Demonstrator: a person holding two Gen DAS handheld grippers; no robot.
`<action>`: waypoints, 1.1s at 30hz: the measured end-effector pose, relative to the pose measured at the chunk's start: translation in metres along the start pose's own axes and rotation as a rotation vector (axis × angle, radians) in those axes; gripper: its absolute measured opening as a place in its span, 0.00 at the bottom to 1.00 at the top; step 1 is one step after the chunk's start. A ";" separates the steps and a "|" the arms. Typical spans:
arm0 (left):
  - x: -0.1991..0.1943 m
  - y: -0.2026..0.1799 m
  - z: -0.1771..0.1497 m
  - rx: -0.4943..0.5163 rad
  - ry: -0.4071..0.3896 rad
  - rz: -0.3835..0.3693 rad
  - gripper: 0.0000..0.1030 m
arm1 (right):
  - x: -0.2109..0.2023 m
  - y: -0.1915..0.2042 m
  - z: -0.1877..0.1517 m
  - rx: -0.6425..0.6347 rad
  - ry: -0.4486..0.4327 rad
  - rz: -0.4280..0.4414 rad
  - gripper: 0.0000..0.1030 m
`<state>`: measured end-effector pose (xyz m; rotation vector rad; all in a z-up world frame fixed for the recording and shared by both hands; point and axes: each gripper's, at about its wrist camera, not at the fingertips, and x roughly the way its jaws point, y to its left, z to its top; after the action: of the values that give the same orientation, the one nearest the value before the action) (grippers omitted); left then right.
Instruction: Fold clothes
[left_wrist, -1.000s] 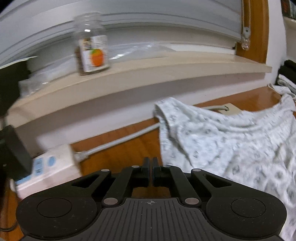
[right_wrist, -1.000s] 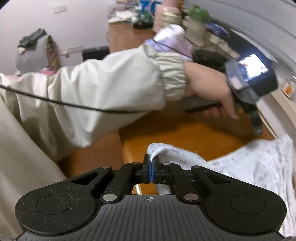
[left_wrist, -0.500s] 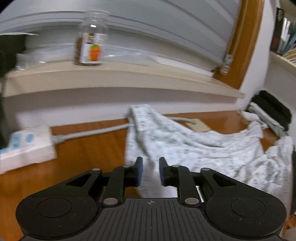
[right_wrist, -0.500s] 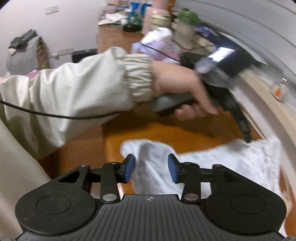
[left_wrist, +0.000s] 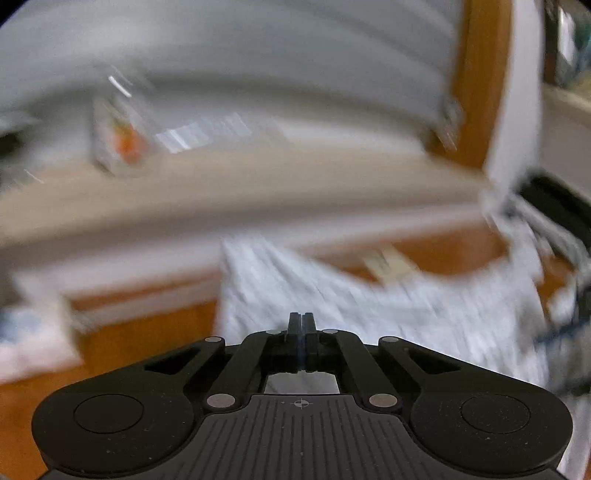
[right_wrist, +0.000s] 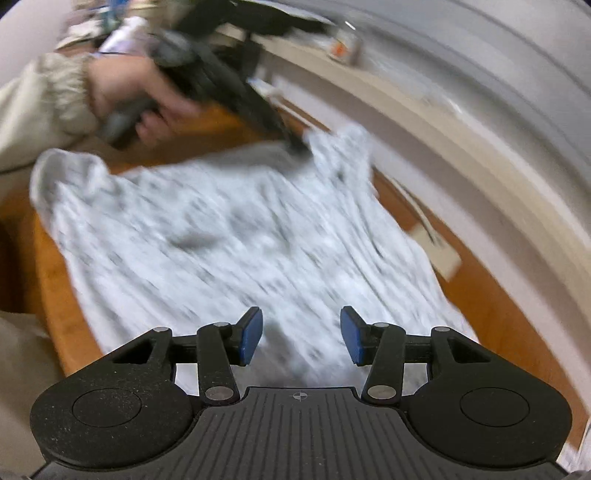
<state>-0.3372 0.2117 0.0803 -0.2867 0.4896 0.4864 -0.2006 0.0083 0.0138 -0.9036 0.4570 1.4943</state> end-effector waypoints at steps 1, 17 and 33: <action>-0.008 0.006 0.006 -0.017 -0.029 0.025 0.00 | -0.002 -0.005 -0.006 0.023 -0.001 0.002 0.46; -0.117 0.017 -0.069 -0.095 0.084 0.041 0.34 | 0.014 -0.018 -0.034 0.081 -0.123 -0.034 0.54; -0.188 -0.047 -0.129 -0.206 0.095 0.007 0.58 | -0.044 -0.044 -0.093 0.202 -0.175 -0.049 0.55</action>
<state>-0.5077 0.0531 0.0742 -0.5075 0.5334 0.5329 -0.1371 -0.0826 0.0002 -0.6158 0.4451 1.4396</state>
